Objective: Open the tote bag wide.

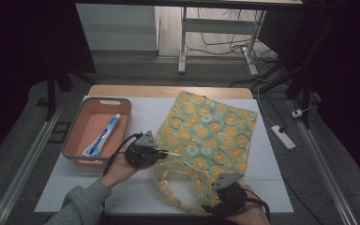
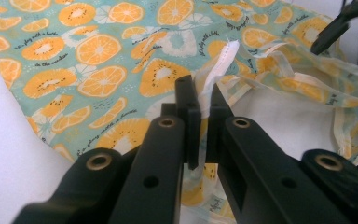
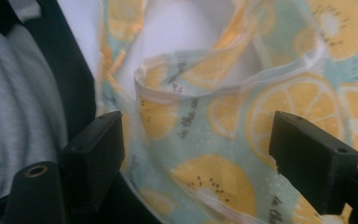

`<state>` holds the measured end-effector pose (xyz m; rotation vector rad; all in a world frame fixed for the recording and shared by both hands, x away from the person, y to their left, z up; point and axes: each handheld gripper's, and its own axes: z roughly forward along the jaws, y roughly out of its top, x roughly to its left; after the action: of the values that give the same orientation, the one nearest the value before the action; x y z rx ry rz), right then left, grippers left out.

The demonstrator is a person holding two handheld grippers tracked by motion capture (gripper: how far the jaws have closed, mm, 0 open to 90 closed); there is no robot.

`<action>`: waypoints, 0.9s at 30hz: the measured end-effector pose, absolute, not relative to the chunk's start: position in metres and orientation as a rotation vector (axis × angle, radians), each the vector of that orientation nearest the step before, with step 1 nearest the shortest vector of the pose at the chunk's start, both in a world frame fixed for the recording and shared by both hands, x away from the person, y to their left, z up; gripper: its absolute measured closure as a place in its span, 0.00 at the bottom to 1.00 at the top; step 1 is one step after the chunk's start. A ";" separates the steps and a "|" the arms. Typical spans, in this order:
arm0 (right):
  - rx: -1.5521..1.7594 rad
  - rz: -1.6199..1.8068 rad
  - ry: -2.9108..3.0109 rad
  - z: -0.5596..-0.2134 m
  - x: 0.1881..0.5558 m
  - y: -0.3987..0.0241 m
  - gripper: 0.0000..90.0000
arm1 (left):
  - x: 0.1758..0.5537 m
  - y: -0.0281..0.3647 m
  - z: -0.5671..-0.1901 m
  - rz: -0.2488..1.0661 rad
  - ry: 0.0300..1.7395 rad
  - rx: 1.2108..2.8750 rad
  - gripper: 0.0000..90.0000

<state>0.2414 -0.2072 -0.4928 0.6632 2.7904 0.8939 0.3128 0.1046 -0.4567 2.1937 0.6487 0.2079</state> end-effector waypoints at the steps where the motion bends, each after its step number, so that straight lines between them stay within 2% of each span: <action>1: 0.667 0.881 2.781 -0.497 0.243 -0.204 0.26 | 0.313 0.105 -0.457 0.207 0.649 2.195 0.98; 3: 0.687 0.865 2.755 -0.500 0.246 -0.204 0.37 | 0.313 0.105 -0.457 0.204 0.646 2.195 0.98; 5: 0.712 0.858 2.738 -0.503 0.250 -0.208 0.55 | 0.313 0.105 -0.457 0.202 0.646 2.194 0.98; 6: 0.712 0.858 2.738 -0.503 0.250 -0.208 0.55 | 0.313 0.105 -0.457 0.200 0.645 2.194 0.98; 7: 0.723 0.862 2.742 -0.504 0.253 -0.211 0.64 | 0.312 0.105 -0.457 0.199 0.644 2.194 0.98; 8: 0.727 0.854 2.738 -0.505 0.255 -0.213 0.76 | 0.312 0.106 -0.457 0.199 0.644 2.194 0.98; 9: 0.710 0.820 2.716 -0.505 0.257 -0.216 0.96 | 0.313 0.106 -0.457 0.199 0.642 2.195 0.98; 13: 0.703 0.875 2.659 -0.494 0.259 -0.223 0.99 | 0.313 0.109 -0.455 0.188 0.646 2.174 0.98; 21: 0.670 1.070 2.392 -0.430 0.265 -0.242 0.99 | 0.317 0.120 -0.430 0.255 0.652 2.106 0.98; 26: 0.699 1.101 2.297 -0.407 0.289 -0.252 0.99 | 0.330 0.117 -0.411 0.312 0.661 2.054 0.98; 27: 0.727 1.089 2.270 -0.404 0.308 -0.256 0.99 | 0.334 0.115 -0.410 0.334 0.670 2.054 0.98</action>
<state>0.3075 -0.2561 -0.4041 0.7271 2.2704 1.0891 0.3341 0.1151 -0.4098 2.0541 0.6701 0.3337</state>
